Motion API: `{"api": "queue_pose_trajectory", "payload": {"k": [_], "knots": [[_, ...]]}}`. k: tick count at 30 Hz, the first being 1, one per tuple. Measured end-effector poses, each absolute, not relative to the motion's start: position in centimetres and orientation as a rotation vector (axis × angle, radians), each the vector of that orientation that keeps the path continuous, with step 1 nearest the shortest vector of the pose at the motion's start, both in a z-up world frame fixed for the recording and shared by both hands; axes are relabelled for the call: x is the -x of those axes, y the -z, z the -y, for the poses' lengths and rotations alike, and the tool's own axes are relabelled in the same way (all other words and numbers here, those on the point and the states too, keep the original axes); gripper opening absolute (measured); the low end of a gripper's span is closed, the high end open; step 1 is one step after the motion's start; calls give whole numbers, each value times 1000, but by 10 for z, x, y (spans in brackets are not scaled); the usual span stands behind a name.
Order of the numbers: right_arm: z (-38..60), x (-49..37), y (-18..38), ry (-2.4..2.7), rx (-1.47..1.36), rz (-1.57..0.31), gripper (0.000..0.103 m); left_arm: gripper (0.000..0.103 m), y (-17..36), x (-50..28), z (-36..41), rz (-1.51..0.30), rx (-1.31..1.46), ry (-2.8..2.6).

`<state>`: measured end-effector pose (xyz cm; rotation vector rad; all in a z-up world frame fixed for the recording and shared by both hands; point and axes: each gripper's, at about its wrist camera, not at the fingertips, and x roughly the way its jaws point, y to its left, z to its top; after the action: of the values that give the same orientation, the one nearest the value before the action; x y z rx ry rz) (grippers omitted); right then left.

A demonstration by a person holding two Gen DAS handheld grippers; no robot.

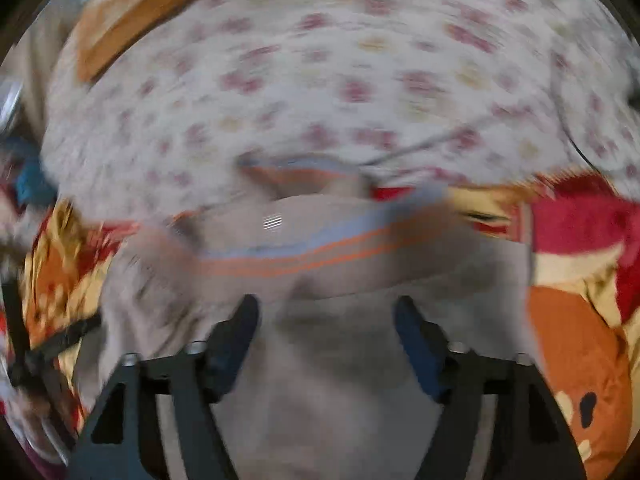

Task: Fold large clothes
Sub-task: 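Carry the held hem over the jacket body toward the collar with both grippers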

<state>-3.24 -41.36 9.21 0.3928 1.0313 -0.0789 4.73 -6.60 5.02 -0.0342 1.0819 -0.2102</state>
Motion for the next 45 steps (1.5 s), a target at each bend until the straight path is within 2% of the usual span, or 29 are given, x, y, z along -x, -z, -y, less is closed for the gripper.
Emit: {"api": "queue_pose_trajectory", "payload": {"k": [3, 4, 5, 6, 7, 8, 13, 14, 15, 16, 17, 18, 20, 23, 25, 28, 30, 31, 35, 38, 39, 40, 42, 43, 45], "knots": [[371, 10, -72, -28, -297, -1130, 82, 81, -51, -46, 66, -1079, 32, 216], [360, 2, -63, -23, -244, -1154, 75, 81, -53, -46, 65, -1078, 31, 219], [353, -5, -54, 33, -174, -1161, 45, 81, -55, -47, 65, -1077, 32, 220], [352, -9, -52, 55, -160, -1154, 31, 81, -58, -47, 62, -1069, 41, 219], [356, -14, -54, 50, -197, -1125, 12, 81, -60, -48, 60, -1062, 50, 214], [361, -18, -57, 56, -229, -1107, 5, 81, -64, -48, 58, -1049, 64, 211], [388, -36, -55, 145, -340, -1048, 7, 81, -74, -50, 60, -1021, 97, 260], [387, -37, -50, 137, -341, -1063, 16, 81, -74, -50, 60, -1024, 94, 266], [385, -38, -47, 120, -345, -1073, 18, 81, -74, -49, 61, -1033, 91, 279], [385, -34, -51, 98, -353, -1077, 24, 81, -74, -48, 61, -1041, 94, 291], [390, -24, -59, 62, -377, -1080, 34, 81, -75, -47, 61, -1051, 101, 304], [397, -13, -68, 44, -400, -1075, 39, 81, -76, -45, 60, -1058, 110, 314], [419, 17, -90, 65, -430, -1041, 59, 81, -78, -42, 59, -1059, 121, 326], [460, 58, -119, 224, -392, -969, 78, 81, -76, -40, 65, -1062, 91, 322], [484, 68, -121, 356, -334, -971, 81, 81, -70, -39, 69, -1074, 70, 309], [502, 56, -93, 373, -354, -1095, 78, 81, -58, -39, 76, -1087, 19, 281], [503, 52, -70, 280, -414, -1146, 44, 81, -50, -40, 78, -1087, -15, 248], [500, 52, -65, 296, -382, -1155, 10, 82, -47, -42, 78, -1093, -17, 240], [519, 72, -64, 451, -334, -1027, 2, 83, -41, -48, 81, -1099, -23, 227], [523, 68, -49, 458, -389, -1075, 3, 85, -42, -49, 84, -1080, -52, 214], [522, 71, -54, 452, -393, -1062, 7, 85, -43, -49, 83, -1082, -50, 213], [522, 77, -63, 444, -409, -1042, 11, 85, -44, -48, 82, -1083, -46, 212], [519, 100, -88, 419, -454, -1005, 28, 85, -45, -48, 80, -1083, -42, 208], [515, 115, -102, 399, -462, -996, 42, 85, -46, -47, 80, -1082, -42, 204], [501, 133, -113, 373, -437, -998, 45, 84, -49, -46, 78, -1076, -37, 195]]}}
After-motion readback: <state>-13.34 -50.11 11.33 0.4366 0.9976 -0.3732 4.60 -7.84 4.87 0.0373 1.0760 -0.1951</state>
